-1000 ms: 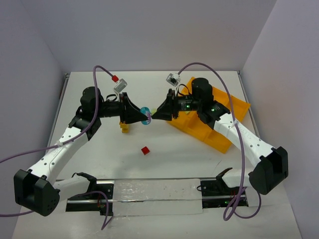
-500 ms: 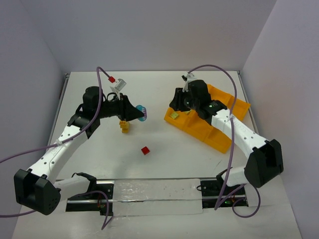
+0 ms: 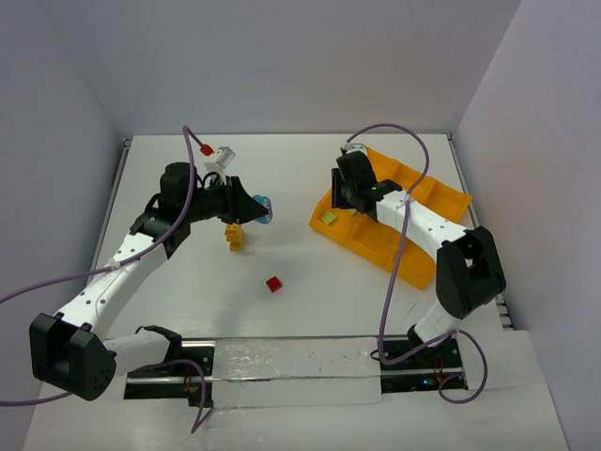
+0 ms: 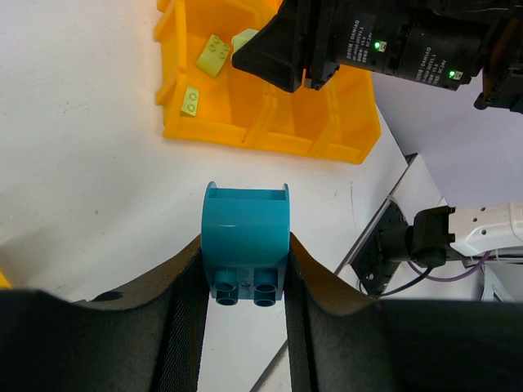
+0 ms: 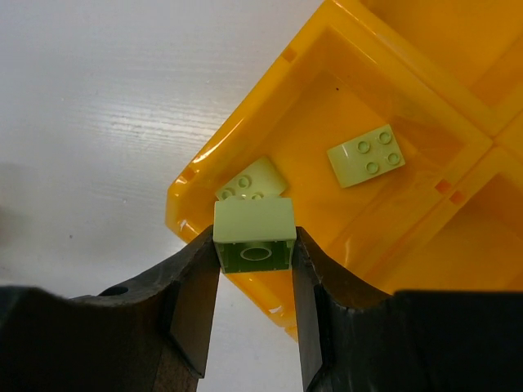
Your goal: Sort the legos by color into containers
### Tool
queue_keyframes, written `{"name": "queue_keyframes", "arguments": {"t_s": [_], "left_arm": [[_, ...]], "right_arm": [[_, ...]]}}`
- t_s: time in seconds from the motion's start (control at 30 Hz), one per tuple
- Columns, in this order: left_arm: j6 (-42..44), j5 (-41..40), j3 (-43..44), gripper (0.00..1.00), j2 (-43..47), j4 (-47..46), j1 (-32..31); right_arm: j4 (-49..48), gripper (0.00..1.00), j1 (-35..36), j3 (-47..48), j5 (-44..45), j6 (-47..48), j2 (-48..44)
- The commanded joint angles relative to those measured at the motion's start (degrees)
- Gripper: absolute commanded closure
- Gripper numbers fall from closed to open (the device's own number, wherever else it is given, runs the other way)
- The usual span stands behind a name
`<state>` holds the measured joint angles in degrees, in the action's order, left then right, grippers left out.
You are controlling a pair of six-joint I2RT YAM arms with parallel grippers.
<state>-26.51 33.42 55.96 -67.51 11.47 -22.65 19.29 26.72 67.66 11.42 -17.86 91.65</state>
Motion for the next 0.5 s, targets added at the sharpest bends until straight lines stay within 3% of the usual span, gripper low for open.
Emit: {"name": "queue_keyframes", "arguments": {"t_s": [0.0,0.1,0.3,0.47], "left_arm": [[-1.48,-0.64,1.29,1.0,0.49,-1.49,0.33],[-2.17,-1.02,1.95,1.0,0.35,-1.04,0.33],[-5.82,-2.31,3.79,1.0,-0.7,-1.41,0.33],[-6.52,-1.04,3.64,1.0,-0.53,-2.46,0.33]], "right_arm": [[-0.7,0.94,-0.53,3.96,3.25,0.99,2.38],[-0.48,0.85,-0.62,4.38,4.2,1.19,3.57],[-0.98,0.51,-0.71,3.9,4.67,0.99,4.17],[-0.92,0.29,-0.79,4.14,3.88,1.07,3.56]]}}
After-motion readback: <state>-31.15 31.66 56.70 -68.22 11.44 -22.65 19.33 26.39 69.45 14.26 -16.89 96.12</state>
